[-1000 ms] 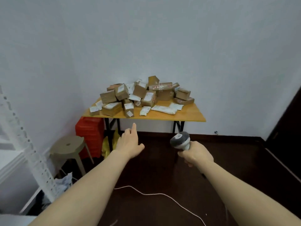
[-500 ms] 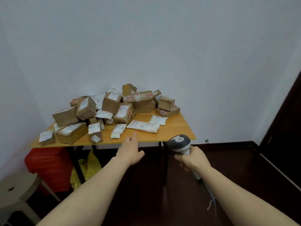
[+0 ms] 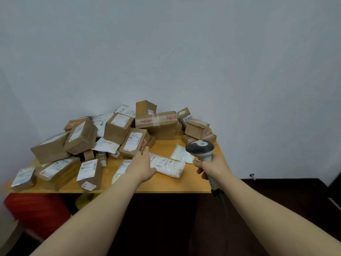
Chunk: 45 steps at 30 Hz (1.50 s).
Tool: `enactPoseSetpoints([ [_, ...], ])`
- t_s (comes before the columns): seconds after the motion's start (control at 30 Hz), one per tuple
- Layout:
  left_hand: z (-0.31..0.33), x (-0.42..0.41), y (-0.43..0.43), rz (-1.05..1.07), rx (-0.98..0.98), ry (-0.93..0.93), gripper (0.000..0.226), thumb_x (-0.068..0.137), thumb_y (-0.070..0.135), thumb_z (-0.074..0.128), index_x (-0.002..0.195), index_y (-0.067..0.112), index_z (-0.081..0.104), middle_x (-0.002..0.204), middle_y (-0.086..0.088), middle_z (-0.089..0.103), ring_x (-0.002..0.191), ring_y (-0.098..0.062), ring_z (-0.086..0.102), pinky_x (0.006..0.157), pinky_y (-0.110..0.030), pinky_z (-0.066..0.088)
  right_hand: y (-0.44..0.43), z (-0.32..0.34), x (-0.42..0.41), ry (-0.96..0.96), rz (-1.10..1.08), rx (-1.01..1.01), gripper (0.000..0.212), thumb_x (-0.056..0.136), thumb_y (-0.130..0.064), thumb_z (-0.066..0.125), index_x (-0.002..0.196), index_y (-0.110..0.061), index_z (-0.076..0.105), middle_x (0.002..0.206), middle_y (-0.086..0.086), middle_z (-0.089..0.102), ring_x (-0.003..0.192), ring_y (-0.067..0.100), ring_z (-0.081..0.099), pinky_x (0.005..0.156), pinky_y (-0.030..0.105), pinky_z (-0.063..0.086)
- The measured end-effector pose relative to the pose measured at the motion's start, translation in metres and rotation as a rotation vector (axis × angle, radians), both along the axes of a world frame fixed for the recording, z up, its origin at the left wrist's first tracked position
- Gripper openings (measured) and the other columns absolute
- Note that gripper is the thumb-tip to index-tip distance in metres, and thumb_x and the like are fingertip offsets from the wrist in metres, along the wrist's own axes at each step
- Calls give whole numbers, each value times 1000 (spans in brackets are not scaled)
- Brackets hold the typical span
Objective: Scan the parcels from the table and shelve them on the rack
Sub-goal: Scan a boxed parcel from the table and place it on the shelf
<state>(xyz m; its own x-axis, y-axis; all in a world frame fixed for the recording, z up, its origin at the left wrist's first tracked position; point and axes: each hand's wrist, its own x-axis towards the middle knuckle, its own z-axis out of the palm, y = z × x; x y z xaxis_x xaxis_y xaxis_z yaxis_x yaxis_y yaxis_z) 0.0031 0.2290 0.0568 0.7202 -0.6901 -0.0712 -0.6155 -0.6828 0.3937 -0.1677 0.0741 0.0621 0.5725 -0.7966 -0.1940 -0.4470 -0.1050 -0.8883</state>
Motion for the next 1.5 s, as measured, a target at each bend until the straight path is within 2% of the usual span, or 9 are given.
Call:
enactPoseSetpoints([
  [0.13,-7,63,-76,125,-152,118,81,82,27,66,148,9,21,144,-16,38,129,-32,41,99,-39,43,-57,-1,55,-48,-43,-15,14,82,-21,73,81,-14,61,56,2,65,34,10,52,44,25,46],
  [0.33,-9,169,-218,585,-631,900,69,85,30,68,141,9,34,134,-15,47,122,-37,45,101,-52,42,-156,-5,153,-96,-127,19,16,83,-18,73,76,-14,60,58,3,64,38,11,52,44,25,46],
  [0.53,-7,249,-318,839,-836,1356,76,77,47,75,135,19,35,103,-9,53,115,-36,49,104,-61,36,-233,-14,224,-96,-174,180,16,83,-14,74,78,-13,58,53,2,61,36,7,53,38,18,45],
  [0.7,-24,287,-373,972,-841,1498,97,71,60,73,146,16,28,139,-12,47,132,-44,38,104,-70,24,-278,-38,255,-65,-167,201,17,82,-13,75,78,-17,59,45,-3,62,43,12,56,39,19,47],
  [0.9,-42,305,-393,1084,-851,1499,64,80,45,72,131,16,47,125,-12,59,119,-40,53,101,-66,33,-305,-56,268,-9,-153,199,18,78,-17,78,82,-17,61,56,-1,67,54,18,62,44,24,52],
  [1.17,-21,268,-356,903,-818,1553,62,70,29,79,121,18,45,123,-17,53,117,-46,50,94,-72,37,-299,-49,250,-65,-92,217,18,79,-15,78,77,-15,60,43,-7,61,42,6,62,36,18,46],
  [1.33,-13,206,-314,780,-769,1530,50,63,14,80,99,11,45,96,-19,53,85,-44,51,87,-71,38,-285,-34,212,-159,-45,199,23,77,-20,80,85,-24,59,70,-2,68,62,13,65,53,27,54],
  [1.43,-11,165,-285,706,-735,1478,72,59,8,79,119,10,39,107,-18,55,104,-47,50,96,-74,29,-274,-25,185,-211,16,241,27,76,-21,81,82,-25,55,65,-5,66,56,9,63,45,22,50],
  [1.5,-10,140,-264,672,-732,1448,81,53,4,76,124,10,37,110,-18,53,106,-45,48,101,-72,27,-262,-23,170,-210,52,240,27,75,-21,81,87,-23,56,80,1,67,73,16,65,58,30,55],
])
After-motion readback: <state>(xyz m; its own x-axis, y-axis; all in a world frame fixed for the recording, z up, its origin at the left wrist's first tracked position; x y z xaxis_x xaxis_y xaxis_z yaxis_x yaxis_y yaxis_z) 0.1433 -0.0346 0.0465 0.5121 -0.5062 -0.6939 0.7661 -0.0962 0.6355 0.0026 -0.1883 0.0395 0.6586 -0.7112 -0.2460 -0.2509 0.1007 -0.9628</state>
